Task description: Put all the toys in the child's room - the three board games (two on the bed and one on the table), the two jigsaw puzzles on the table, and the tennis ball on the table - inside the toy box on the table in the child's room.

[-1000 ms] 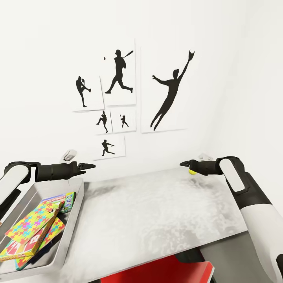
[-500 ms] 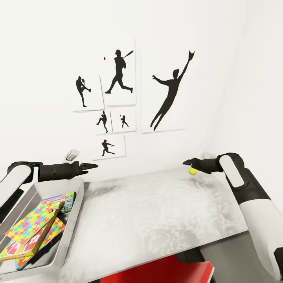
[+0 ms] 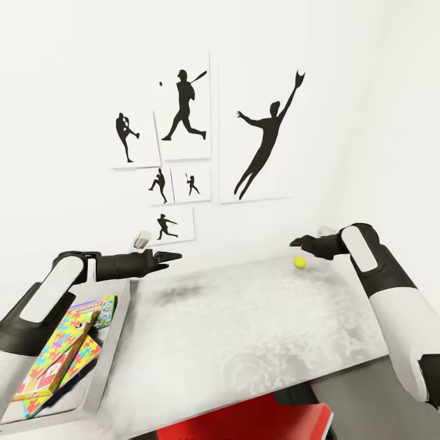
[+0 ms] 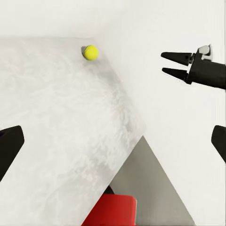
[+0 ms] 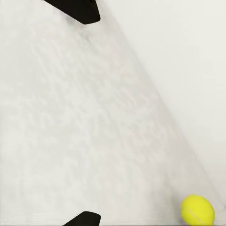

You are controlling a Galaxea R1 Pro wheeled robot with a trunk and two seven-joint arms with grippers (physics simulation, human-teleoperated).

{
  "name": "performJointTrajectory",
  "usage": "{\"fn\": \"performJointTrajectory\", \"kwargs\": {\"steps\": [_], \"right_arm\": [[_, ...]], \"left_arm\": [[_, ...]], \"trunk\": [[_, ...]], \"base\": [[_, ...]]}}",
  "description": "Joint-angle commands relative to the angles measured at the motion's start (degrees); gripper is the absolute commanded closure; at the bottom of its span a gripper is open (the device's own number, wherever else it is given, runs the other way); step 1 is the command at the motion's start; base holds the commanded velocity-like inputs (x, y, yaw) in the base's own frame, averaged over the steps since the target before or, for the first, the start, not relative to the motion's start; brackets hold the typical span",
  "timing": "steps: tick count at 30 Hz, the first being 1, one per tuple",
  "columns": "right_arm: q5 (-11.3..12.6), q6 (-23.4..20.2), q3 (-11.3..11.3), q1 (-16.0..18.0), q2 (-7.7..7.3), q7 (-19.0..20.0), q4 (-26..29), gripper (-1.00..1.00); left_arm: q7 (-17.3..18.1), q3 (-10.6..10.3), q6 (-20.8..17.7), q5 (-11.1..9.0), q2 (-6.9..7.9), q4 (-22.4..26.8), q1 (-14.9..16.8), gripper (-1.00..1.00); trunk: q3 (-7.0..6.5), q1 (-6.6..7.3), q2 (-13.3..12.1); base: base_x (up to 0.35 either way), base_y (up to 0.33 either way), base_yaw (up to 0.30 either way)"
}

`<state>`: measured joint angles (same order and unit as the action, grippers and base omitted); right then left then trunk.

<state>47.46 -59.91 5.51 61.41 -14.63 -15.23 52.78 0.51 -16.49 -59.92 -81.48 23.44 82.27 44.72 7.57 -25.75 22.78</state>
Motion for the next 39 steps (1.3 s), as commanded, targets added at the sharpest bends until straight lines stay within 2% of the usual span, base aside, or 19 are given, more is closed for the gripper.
{"fn": "performJointTrajectory", "kwargs": {"steps": [1, 3, 6, 9, 13, 20, 24, 25, 30, 33, 39], "right_arm": [[0.58, -0.02, 0.20, 0.49, -0.04, -0.62, -0.02, -1.00], [0.56, 0.06, 0.26, 1.12, 0.06, -0.74, -0.08, -1.00], [0.54, 0.11, 0.51, 1.86, 0.24, -1.46, -0.23, -1.00], [0.53, 0.17, 0.63, 2.50, 0.44, -2.91, -0.86, -1.00], [0.48, 0.32, 0.81, 3.54, 0.90, -5.51, -2.65, -1.00], [-0.29, 2.04, 0.96, 4.72, 2.10, -7.31, -6.66, -1.00], [-2.78, 4.80, 0.99, 5.23, 2.87, -7.58, -9.22, -1.00], [-4.13, 5.52, 0.97, 5.67, 3.12, -7.63, -10.18, -1.00], [-7.74, 6.62, 0.92, 7.19, 4.08, -7.69, -13.15, -1.00], [-8.45, 6.85, 0.91, 7.91, 4.64, -7.70, -13.82, -1.00], [-8.84, 6.96, 0.97, 10.34, 4.87, -7.71, -15.34, -1.00]], "left_arm": [[-0.04, -0.56, -0.08, 0.15, -1.17, -0.06, 0.09, -1.00], [-0.24, -1.26, -0.08, 0.27, -2.89, -0.11, 0.10, -1.00], [-0.88, -2.04, -0.08, 0.37, -4.66, -0.22, 0.10, -1.00], [-2.43, -2.47, -0.08, 0.40, -5.61, -0.35, 0.10, -1.00], [-4.95, -2.80, -0.08, 0.37, -6.18, -0.42, 0.11, -1.00], [-6.16, -3.11, -0.08, 0.36, -6.35, -0.44, 0.10, -1.00], [-6.38, -3.17, -0.08, 0.36, -6.72, -0.44, 0.07, -1.00], [-6.42, -3.18, -0.08, 0.36, -6.95, -0.44, 0.08, -1.00], [-6.82, -3.29, -0.08, 0.36, -7.53, -0.44, 0.08, -1.00], [-7.83, -3.58, -0.08, 0.36, -7.69, -0.49, 0.08, -1.00], [-10.22, -3.85, -0.08, 0.29, -8.34, -0.52, 0.08, -1.00]], "trunk": [[0.23, -0.03, 0.14], [0.41, -0.03, 0.14], [0.69, -0.03, 0.14], [0.97, -0.03, 0.14], [1.35, -0.03, 0.14], [2.00, -0.03, 0.14], [2.38, -0.03, 0.14], [2.47, -0.03, 0.14], [2.94, -0.03, 0.14], [3.22, -0.03, 0.14], [3.78, -0.03, 0.14]], "base": [[0.000, 0.000, 0.000], [0.000, 0.000, 0.000], [0.000, 0.000, 0.000], [0.000, 0.000, 0.000], [0.000, 0.000, 0.000], [0.000, 0.000, 0.000], [0.000, 0.000, 0.000], [0.000, 0.000, 0.000], [0.000, 0.000, 0.000], [0.000, 0.000, 0.000], [0.000, 0.000, 0.000]]}}
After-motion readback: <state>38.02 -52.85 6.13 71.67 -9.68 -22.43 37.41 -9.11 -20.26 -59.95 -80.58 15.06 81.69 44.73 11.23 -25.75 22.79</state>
